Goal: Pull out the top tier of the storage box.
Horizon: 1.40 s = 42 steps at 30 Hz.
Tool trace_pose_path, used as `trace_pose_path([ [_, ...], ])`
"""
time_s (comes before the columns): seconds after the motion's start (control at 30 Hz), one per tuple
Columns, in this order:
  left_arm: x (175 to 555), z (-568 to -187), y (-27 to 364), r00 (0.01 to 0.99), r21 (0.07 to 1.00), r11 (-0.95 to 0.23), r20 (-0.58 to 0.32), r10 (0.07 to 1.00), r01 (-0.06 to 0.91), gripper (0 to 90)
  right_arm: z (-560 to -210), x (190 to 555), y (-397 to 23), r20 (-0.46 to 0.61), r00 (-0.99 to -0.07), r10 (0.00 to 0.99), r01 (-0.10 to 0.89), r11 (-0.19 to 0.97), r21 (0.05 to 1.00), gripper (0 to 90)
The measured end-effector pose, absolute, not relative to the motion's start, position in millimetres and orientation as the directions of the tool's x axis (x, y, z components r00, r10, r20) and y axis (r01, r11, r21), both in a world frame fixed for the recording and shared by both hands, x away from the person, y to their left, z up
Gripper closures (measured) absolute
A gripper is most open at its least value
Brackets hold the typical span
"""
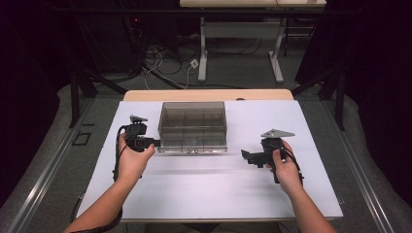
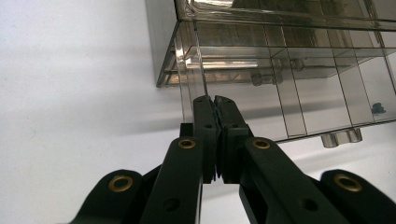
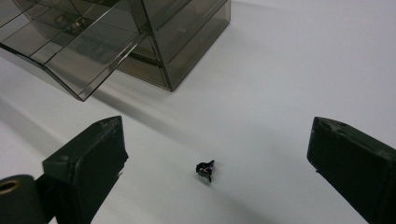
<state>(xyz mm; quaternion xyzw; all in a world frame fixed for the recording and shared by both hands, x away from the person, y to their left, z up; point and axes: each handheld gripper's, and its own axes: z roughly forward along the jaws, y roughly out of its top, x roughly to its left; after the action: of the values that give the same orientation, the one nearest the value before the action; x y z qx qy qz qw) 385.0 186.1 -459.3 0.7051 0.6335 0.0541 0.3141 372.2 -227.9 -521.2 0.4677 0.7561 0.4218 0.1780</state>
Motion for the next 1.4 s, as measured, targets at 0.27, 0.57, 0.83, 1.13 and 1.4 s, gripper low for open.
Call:
trace_pose_path([
  [0.27,384.8,-459.6,186.7,0.189,0.510,0.006,-0.330,0.925,0.860,88.7,-521.2,372.2,-228.0,0.128,-0.502,0.855,0.558,0.207,0.804,4.0],
  [0.57,384.5,-460.0,192.1,0.195,0.521,0.029,-0.370,0.908,0.853,88.1,-521.2,372.2,-227.9,0.128,-0.501,0.856,0.559,0.207,0.803,4.4],
  [0.83,383.5,-455.4,196.9,0.221,0.551,0.022,-0.371,0.902,0.834,83.3,-521.7,372.6,-227.8,0.121,-0.503,0.856,0.557,0.214,0.803,5.2],
  [1.13,380.6,-451.9,202.0,0.243,0.579,0.022,-0.377,0.894,0.815,77.4,-521.8,372.6,-227.8,0.120,-0.503,0.856,0.557,0.215,0.802,5.2],
  [1.4,378.9,-449.8,208.7,0.252,0.629,0.035,-0.361,0.898,0.777,72.3,-521.8,372.5,-227.7,0.119,-0.504,0.855,0.556,0.216,0.802,5.2],
])
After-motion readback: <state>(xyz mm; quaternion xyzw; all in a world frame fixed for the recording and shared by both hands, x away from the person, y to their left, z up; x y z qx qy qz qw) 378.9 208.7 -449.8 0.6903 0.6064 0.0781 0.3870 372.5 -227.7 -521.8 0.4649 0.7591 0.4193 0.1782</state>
